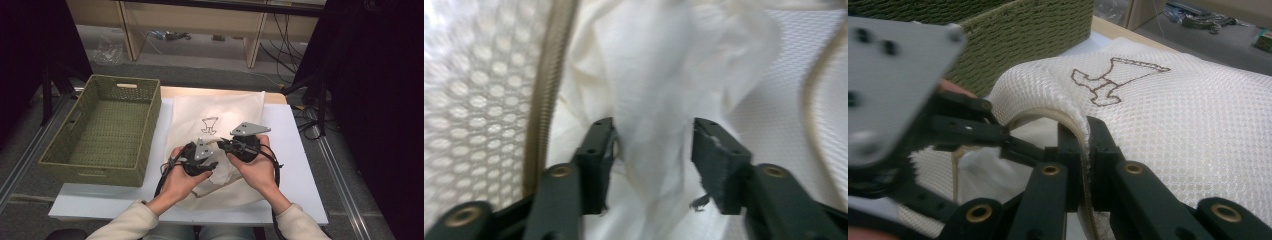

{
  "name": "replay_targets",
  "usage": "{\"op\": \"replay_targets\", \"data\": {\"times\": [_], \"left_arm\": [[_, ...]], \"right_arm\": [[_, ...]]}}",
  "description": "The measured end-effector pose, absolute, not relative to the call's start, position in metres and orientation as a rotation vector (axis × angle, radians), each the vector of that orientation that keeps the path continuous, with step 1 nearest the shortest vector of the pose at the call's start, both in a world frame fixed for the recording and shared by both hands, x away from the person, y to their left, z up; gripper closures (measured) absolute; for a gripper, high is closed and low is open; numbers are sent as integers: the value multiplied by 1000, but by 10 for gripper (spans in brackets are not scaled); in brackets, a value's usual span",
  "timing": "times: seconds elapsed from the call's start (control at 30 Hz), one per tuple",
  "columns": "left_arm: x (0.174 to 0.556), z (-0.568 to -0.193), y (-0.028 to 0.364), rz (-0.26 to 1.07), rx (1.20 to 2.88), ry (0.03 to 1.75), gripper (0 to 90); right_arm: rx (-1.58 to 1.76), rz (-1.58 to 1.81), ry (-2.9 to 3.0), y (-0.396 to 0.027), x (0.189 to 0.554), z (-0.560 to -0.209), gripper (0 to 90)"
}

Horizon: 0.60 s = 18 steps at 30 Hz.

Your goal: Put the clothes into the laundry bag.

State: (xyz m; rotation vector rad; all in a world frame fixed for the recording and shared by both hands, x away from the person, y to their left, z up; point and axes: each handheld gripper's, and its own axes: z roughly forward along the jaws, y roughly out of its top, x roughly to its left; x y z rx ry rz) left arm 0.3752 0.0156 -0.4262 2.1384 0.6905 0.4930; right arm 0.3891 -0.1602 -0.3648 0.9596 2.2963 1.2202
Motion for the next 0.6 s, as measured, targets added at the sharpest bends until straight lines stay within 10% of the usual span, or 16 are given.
{"op": "replay_targets", "data": {"times": [0.6], "left_arm": [[392, -466, 2, 500, 2241, 719, 866]], "right_arm": [[946, 1213, 2292, -161, 390, -366, 874]]}}
